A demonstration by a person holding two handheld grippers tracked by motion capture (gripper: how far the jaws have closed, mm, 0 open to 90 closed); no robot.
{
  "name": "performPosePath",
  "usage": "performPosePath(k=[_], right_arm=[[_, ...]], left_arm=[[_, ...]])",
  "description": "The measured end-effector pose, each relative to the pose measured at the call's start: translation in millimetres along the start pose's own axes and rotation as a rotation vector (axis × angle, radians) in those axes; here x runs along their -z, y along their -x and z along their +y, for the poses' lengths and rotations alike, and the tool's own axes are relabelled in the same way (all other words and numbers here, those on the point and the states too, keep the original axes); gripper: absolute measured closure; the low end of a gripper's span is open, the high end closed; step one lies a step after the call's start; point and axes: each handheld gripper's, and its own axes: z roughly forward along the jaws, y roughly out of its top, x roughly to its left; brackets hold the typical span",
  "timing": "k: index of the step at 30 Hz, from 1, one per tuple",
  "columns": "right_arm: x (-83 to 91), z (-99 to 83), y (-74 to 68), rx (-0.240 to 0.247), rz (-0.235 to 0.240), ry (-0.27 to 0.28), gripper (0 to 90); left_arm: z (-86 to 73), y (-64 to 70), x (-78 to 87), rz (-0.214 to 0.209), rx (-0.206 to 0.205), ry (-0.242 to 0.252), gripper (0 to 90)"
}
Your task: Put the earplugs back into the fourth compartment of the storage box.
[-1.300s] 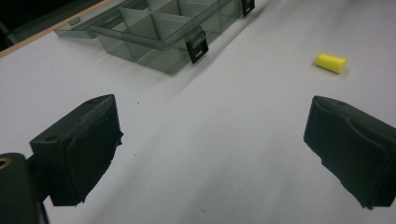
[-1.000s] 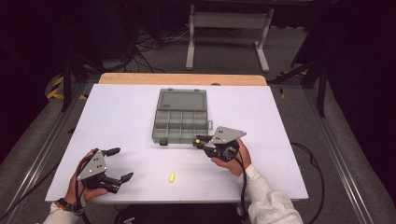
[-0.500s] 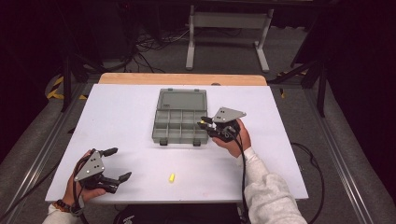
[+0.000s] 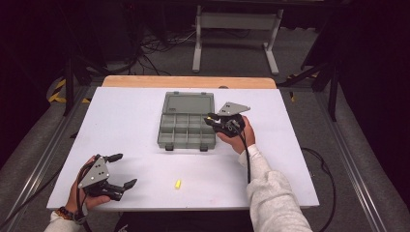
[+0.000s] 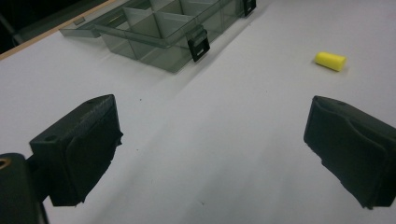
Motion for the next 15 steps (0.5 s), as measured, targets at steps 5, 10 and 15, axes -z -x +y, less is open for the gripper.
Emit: performPosePath(k=[5, 10, 15], right_arm=[[-7.1, 0.7, 2.0, -0.006, -0.022, -0.016, 71.7], [-11.1, -1.8, 4.4, -0.021, -0.032, -0.027, 71.3], [-16.6, -3.9, 4.9, -0.026, -0.038, -0.042, 70.9]], left_arm=[[0.0, 1.0, 0.7, 0.004, -0.006, -0.006, 4.9], [-0.1, 0.4, 0.6, -0.001, -0.001, -0.002, 4.9], [0.3, 1.3, -0.5, 0.000, -0.004, -0.007, 4.9]])
